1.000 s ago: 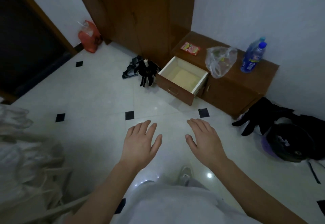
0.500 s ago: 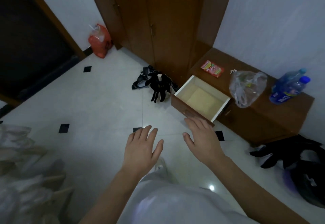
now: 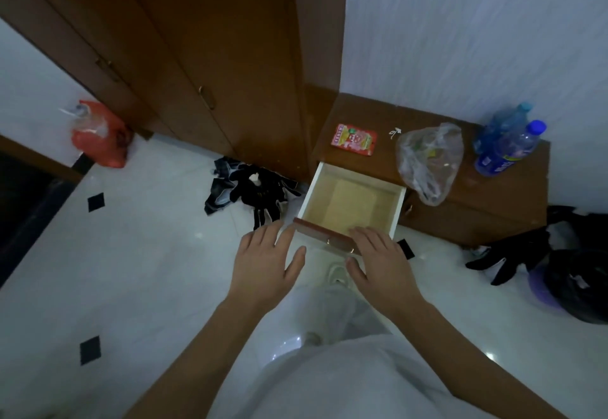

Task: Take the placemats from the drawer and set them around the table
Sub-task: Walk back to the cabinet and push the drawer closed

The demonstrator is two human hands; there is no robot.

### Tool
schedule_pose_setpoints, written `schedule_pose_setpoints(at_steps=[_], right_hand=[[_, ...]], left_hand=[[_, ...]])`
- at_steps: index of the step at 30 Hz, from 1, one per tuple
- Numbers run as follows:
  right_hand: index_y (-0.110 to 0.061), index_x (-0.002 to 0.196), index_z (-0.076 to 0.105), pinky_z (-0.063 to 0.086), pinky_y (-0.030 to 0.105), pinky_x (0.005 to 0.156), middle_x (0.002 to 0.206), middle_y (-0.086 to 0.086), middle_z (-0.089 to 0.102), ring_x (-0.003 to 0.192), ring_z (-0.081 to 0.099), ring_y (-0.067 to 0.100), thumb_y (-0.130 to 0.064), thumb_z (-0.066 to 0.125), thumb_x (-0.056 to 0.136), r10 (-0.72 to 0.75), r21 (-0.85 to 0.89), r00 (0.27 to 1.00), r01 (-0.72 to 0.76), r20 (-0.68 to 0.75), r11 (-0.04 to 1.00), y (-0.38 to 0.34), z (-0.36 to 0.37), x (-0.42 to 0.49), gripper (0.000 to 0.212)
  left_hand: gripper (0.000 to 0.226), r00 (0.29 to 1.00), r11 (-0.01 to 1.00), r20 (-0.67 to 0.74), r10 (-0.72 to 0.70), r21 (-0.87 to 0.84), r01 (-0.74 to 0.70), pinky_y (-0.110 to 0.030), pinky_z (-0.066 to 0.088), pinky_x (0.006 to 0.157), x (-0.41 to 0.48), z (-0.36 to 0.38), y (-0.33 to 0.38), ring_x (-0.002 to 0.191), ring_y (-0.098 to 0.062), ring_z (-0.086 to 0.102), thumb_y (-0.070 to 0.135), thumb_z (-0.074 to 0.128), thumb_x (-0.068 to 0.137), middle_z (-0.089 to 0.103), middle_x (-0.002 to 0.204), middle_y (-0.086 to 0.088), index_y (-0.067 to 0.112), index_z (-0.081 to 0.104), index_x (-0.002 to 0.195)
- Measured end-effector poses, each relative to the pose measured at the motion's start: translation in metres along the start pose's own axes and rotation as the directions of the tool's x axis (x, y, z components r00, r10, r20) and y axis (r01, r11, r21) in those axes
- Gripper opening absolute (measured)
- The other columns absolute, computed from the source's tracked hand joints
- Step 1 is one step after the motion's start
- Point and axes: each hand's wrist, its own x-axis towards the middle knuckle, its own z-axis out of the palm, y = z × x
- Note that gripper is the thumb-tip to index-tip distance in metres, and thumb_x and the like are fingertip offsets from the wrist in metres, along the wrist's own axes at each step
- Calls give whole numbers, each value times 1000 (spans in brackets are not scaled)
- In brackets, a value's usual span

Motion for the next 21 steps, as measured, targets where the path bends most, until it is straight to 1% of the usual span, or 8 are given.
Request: schedule_pose_setpoints(at_steps=[3, 6, 9, 11, 15, 18, 21], right_hand=[[-17, 139, 48, 37, 41, 110, 142, 1, 51, 134, 41, 21, -47, 30, 95, 10, 17, 1000, -10, 22, 1000, 4, 6, 51, 56], [-18, 141, 46, 36, 43, 111, 143, 1, 50, 135, 40, 21, -49, 26, 95, -12, 13, 998, 12, 55, 1000, 4, 12, 96, 59], [-17, 138, 49, 38, 41, 108, 137, 2, 54, 131, 43, 22, -46, 32, 94, -21, -14, 999, 22, 45, 1000, 2, 14, 129, 55], [-17, 136, 50, 39, 40, 106, 135, 3, 56, 129, 45, 23, -44, 35, 94, 4, -22, 1000, -4, 11, 1000, -3, 14, 143, 53], [-16, 135, 52, 39, 40, 104, 133, 3, 58, 127, 47, 23, -41, 43, 93, 96, -44, 992, -99, -78, 994, -16, 22, 149, 49], [-16, 136, 52, 38, 42, 106, 134, 4, 57, 129, 47, 26, -38, 45, 93, 151, -77, 984, -158, -90, 984, -30, 38, 141, 49], [-14, 136, 51, 35, 43, 108, 136, 6, 56, 129, 46, 27, -36, 45, 94, 206, -132, 974, -217, -89, 967, -48, 57, 120, 48]], left_hand=[[50, 999, 1000, 35, 11, 20, -11, -40, 45, 99, 40, 6, -11, 118, -26, 59, 49, 40, 99, 62, 133, -6, 19, 57, 135], [52, 994, 996, 100, 54, 63, -61, -43, 47, 100, 67, 11, -25, 118, -26, 60, 51, 38, 99, 62, 133, -8, 18, 59, 133], [53, 983, 987, 147, 113, 96, -128, -43, 48, 99, 89, 11, -42, 116, -26, 61, 52, 37, 99, 63, 132, -8, 18, 60, 132], [53, 976, 981, 158, 149, 97, -166, -42, 48, 99, 104, 10, -55, 116, -26, 61, 51, 35, 99, 63, 131, -8, 17, 60, 132], [53, 961, 971, 162, 225, 44, -235, -44, 49, 96, 130, 14, -80, 114, -28, 61, 50, 35, 99, 63, 130, -10, 15, 60, 131], [53, 933, 944, 155, 324, 9, -329, -45, 49, 92, 142, 22, -100, 109, -30, 61, 47, 35, 99, 63, 127, -11, 12, 61, 129], [54, 877, 896, 194, 439, -15, -445, -44, 48, 92, 146, 30, -122, 109, -31, 60, 47, 33, 99, 62, 128, -12, 12, 61, 128]])
